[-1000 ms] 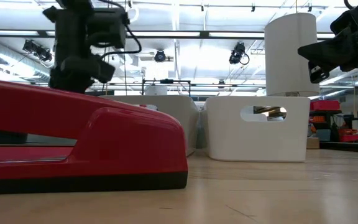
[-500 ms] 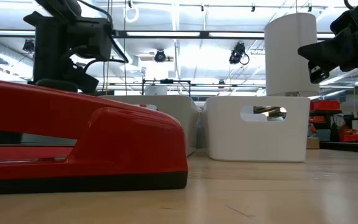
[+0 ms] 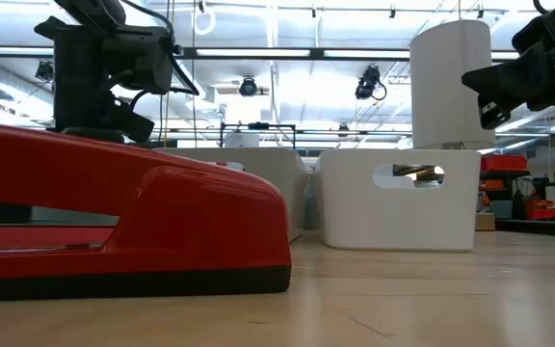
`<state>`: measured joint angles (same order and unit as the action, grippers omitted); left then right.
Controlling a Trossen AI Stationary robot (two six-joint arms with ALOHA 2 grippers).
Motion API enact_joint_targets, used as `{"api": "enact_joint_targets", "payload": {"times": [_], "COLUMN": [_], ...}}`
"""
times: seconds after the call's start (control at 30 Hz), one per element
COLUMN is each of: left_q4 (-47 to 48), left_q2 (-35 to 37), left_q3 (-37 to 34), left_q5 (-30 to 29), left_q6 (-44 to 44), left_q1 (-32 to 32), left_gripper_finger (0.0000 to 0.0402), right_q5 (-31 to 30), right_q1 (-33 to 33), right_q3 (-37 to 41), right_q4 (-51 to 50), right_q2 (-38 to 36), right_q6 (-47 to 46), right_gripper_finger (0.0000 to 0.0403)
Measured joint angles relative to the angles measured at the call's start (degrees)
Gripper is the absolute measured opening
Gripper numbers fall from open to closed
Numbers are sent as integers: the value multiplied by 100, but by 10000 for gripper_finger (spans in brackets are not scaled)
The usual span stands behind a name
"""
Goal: Pick and place Stapler, Stapler remover, tape
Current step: Put the black staple remover in the gray bin
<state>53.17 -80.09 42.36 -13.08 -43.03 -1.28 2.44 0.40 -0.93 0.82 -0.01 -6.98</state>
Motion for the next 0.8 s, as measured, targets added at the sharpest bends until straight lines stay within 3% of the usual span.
{"api": "enact_joint_targets", "payload": {"times": [0.47, 0.8], "left_q4": [-398, -406], "left_q2": [-15, -15], "left_q3": [-269, -278], "left_q5": [258, 106], "left_q6": [-60, -221], "left_q1": [2, -13], "left_gripper_finger": [165, 161], "right_q5": [-2, -2], "right_q1": [0, 2], "right_q3": [1, 2], "right_q4": [0, 0], "right_q2": [0, 0], "right_q6": [0, 0], "right_gripper_finger": [4, 4]}}
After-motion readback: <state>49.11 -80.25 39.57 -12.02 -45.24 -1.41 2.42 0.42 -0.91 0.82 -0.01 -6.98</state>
